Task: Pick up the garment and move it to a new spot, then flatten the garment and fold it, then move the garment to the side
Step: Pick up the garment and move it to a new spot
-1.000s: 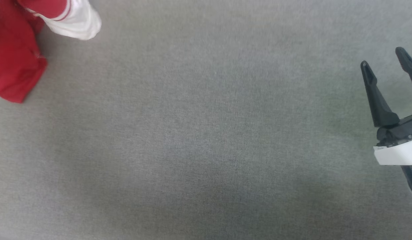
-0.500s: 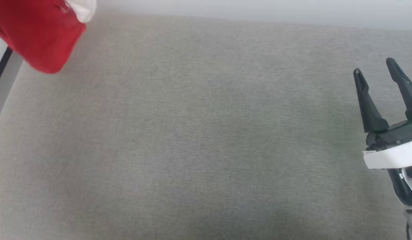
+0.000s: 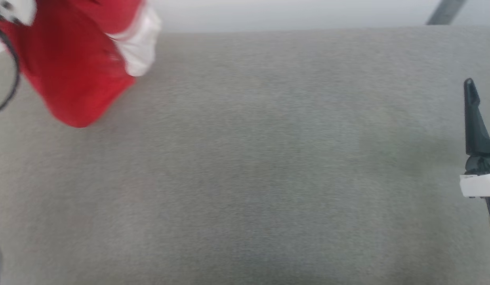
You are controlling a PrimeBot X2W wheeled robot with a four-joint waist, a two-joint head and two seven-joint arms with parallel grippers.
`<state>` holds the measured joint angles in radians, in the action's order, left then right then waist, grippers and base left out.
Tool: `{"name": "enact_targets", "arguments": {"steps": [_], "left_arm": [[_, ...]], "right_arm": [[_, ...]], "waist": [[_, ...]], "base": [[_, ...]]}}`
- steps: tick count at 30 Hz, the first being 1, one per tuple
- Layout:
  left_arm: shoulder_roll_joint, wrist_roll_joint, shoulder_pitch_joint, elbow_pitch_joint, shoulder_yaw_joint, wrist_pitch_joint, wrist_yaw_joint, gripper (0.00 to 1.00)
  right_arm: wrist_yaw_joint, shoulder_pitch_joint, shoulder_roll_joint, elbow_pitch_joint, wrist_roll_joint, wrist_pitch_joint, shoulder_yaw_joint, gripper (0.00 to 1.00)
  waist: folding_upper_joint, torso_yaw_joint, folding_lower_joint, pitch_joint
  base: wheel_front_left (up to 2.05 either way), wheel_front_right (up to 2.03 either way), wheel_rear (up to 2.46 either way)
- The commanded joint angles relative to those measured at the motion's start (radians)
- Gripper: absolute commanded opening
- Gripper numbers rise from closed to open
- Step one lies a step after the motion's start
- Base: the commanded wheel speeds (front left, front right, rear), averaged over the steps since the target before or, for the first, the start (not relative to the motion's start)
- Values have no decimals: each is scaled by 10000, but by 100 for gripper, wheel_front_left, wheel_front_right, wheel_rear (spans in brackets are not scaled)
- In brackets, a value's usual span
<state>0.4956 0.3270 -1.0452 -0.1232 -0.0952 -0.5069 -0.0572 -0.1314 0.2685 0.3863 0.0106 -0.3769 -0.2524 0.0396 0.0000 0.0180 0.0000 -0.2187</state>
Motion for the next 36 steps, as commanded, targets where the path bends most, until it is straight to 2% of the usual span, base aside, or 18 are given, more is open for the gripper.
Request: {"name": "enact_targets", "arguments": {"steps": [1,9,14,21,27,32,36], "left_arm": [[-71,72,222,479,-101,-266,108,0],[-694,68,849,2111,-960,-1474,369,0],[-1023,387,1443,2469,-1399,-2233,516,0],[-1418,669,3278,2623,-2119,-3327,1006,0],[-1613,659,5174,2294,-2700,-3324,1297,0],[-1795,716,6268,1190,-3177,-2874,1228,0],[-2004,822,6452,243,-3315,-2486,1127,0]], "right_arm": [[14,-154,-71,60,111,-75,156,100],[12,-222,-365,317,127,-123,632,100],[12,-267,-566,414,59,-134,720,100],[12,-362,-982,498,1,-139,505,100],[12,-257,-1153,597,-43,-139,235,100],[12,-159,-1215,653,-92,-139,86,100],[12,-46,-1219,675,-76,-140,-36,100]], "waist": [[0,-481,0,-53],[0,-1435,0,-327],[0,-1702,0,-459],[0,-1960,0,-673],[0,-2031,0,-796],[0,-2000,0,-840],[0,-1983,0,-822]], "base": [[0,0,0],[0,0,0],[0,0,0],[0,0,0],[0,0,0],[0,0,0],[0,0,0]]}}
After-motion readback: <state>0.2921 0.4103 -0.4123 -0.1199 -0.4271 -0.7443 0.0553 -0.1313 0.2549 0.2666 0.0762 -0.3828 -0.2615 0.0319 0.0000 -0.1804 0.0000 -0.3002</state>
